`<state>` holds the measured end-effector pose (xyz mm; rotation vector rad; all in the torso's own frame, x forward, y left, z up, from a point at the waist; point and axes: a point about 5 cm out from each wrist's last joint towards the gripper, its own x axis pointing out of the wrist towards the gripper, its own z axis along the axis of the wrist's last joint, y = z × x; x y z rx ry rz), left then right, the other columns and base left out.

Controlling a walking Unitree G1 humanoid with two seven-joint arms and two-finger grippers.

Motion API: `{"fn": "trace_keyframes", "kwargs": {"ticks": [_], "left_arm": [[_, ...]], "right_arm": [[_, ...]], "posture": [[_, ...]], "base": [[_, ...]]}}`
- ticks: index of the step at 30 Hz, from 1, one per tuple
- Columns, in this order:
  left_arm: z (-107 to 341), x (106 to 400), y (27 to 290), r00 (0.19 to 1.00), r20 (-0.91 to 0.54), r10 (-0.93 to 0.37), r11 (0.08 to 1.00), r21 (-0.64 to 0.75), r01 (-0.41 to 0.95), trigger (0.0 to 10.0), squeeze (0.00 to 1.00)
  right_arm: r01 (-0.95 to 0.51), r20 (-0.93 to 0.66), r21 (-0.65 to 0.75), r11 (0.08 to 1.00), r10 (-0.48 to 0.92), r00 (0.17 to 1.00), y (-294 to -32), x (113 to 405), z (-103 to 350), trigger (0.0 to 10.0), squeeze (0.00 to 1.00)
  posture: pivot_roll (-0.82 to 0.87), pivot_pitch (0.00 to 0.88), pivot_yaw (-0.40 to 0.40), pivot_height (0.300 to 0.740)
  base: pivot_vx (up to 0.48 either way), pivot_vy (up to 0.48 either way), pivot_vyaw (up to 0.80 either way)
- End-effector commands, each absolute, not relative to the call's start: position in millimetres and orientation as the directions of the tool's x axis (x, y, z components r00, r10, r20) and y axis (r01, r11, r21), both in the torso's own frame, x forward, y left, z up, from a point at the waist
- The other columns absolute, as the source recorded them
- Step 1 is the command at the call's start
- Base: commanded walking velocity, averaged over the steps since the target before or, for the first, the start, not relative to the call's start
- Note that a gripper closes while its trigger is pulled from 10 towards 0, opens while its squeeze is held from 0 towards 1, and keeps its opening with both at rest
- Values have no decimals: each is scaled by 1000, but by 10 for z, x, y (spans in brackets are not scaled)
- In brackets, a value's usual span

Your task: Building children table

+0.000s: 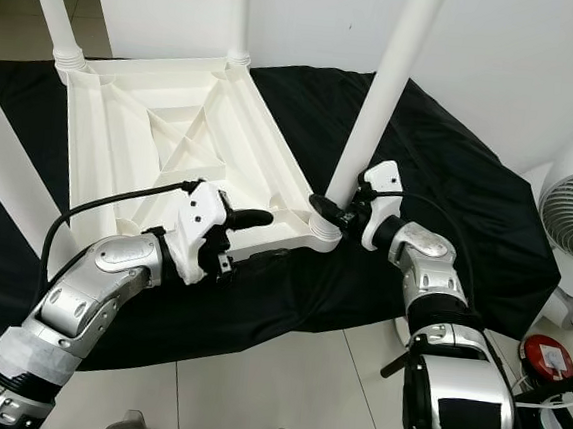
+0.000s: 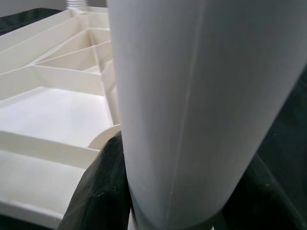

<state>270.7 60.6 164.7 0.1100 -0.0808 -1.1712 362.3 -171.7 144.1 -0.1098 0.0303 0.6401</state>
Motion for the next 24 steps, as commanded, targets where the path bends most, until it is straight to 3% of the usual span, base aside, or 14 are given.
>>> {"fn": "trace_keyframes", "kwargs": {"ticks": [1, 7, 8, 9, 11, 13, 15, 23, 24], "left_arm": [[1681, 2722, 584, 381, 23, -924, 381, 132, 915, 10000, 0], [1681, 2722, 584, 381, 23, -924, 381, 132, 915, 10000, 0], [1684, 2721, 579, 381, 27, -924, 381, 130, 915, 10000, 0], [1660, 2721, 597, 394, 24, -919, 394, 122, 911, 10000, 0], [1660, 2721, 597, 394, 24, -919, 394, 122, 911, 10000, 0], [1618, 2719, 634, 415, 19, -910, 415, 108, 904, 10000, 0], [1593, 2714, 645, 424, 18, -905, 424, 100, 900, 10000, 0], [1559, 2703, 643, 421, 8, -907, 420, 97, 903, 10000, 0], [1561, 2709, 647, 422, 7, -906, 421, 98, 902, 10000, 0]], "right_arm": [[-546, -67, -104, 832, 541, 838, -1553, 3622, 1445, 10000, 0], [-546, -67, -104, 832, 541, 838, -1553, 3622, 1445, 10000, 0], [-510, -56, -113, 853, 507, 860, -1485, 3613, 1469, 10000, 0], [-388, -40, -90, 917, 386, 922, -1293, 3528, 1446, 10000, 0], [-388, -40, -90, 917, 386, 922, -1293, 3528, 1446, 10000, 0], [-180, -28, -45, 983, 179, 984, -1078, 3344, 1454, 10000, 0], [-153, 12, -4, 988, 153, 988, -977, 3268, 1518, 10000, 0], [-141, 12, 5, 990, 141, 990, -1077, 3267, 1522, 10000, 0], [-147, 15, 5, 989, 147, 989, -1087, 3263, 1522, 10000, 1000]], "posture": [[43, 0, -58, 740], [43, 0, -58, 740], [38, 0, -65, 740], [48, 0, -90, 740], [48, 0, -90, 740], [49, 0, -95, 740], [42, 0, -98, 740], [40, 0, -99, 740], [39, 0, -97, 740]], "base": [[0, 0, 0], [0, 0, 0], [0, 0, 0], [0, 0, 0], [0, 0, 0], [0, 0, 0], [0, 0, 0], [0, 0, 0], [0, 0, 0]]}}
